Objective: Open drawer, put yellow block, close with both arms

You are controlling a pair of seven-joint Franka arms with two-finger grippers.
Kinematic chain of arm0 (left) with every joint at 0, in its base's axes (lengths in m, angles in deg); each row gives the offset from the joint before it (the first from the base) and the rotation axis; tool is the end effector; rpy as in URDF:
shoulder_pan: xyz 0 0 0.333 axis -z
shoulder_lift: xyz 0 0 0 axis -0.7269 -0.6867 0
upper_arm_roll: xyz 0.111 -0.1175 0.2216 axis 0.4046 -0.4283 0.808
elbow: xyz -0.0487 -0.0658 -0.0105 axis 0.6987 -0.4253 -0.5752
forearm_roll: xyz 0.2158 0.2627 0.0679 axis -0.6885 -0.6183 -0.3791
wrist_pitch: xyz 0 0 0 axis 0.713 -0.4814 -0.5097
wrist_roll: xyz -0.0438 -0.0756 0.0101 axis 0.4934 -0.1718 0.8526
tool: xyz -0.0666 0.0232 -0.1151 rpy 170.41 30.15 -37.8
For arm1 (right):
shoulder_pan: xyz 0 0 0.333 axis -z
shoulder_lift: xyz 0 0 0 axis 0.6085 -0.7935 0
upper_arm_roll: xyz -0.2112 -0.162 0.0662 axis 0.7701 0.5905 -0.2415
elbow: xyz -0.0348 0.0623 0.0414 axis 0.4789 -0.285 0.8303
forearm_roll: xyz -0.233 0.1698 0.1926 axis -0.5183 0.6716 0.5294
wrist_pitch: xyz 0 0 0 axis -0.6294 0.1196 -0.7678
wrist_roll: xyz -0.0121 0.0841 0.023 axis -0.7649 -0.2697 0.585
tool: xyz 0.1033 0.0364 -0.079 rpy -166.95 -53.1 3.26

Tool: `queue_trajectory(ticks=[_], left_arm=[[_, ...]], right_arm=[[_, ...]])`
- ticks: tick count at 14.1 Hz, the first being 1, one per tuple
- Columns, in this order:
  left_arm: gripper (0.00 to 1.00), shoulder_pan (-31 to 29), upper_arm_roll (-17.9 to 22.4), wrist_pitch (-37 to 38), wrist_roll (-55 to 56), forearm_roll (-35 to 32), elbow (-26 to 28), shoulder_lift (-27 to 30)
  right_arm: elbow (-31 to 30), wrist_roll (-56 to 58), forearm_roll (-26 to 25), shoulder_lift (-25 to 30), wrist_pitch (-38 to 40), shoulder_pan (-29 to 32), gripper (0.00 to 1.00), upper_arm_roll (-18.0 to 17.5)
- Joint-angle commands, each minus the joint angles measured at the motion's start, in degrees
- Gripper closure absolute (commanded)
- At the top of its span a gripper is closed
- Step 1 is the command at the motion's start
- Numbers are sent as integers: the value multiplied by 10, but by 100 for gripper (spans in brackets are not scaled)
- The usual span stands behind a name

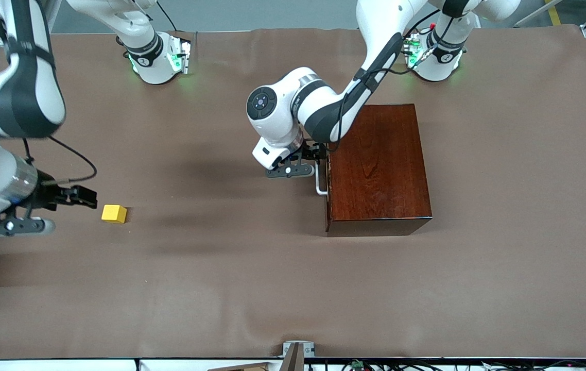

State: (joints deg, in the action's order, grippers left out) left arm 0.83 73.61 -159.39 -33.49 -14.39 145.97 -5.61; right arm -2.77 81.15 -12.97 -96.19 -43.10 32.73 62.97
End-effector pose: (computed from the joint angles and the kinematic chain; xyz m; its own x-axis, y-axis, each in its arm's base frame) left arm 0.4182 -0.4823 0.2572 0.9985 -0.0048 -0.0548 -0.0180 -0.9700 -0.2423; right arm 0.5967 0.0118 0.4115 0.9975 0.0177 -0.0691 0.0190 -0.9997 0.0184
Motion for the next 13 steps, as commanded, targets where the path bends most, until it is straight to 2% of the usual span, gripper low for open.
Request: queue_trajectory(ticks=[1,4,6,10,13], left_arm=[[0,4,2,7,-4,-19,-2,-5],[0,4,2,7,-6,-19,-4,-5],[0,4,2,1,-7,-18,-4,-7],[0,4,2,-29,0,-15,-7,-13],[0,5,1,-58,3,-14,-8,-13]], right_arm=[[12,-2,3,-38,-5,33,0,-4],[6,22,3,-69,-2,62,0,-4],[-29,83,3,-73,-13,71,0,-4],[-110,90,3,-66,-85,78,0,-4],[-207,90,3,-53,-193,78,0,-3]])
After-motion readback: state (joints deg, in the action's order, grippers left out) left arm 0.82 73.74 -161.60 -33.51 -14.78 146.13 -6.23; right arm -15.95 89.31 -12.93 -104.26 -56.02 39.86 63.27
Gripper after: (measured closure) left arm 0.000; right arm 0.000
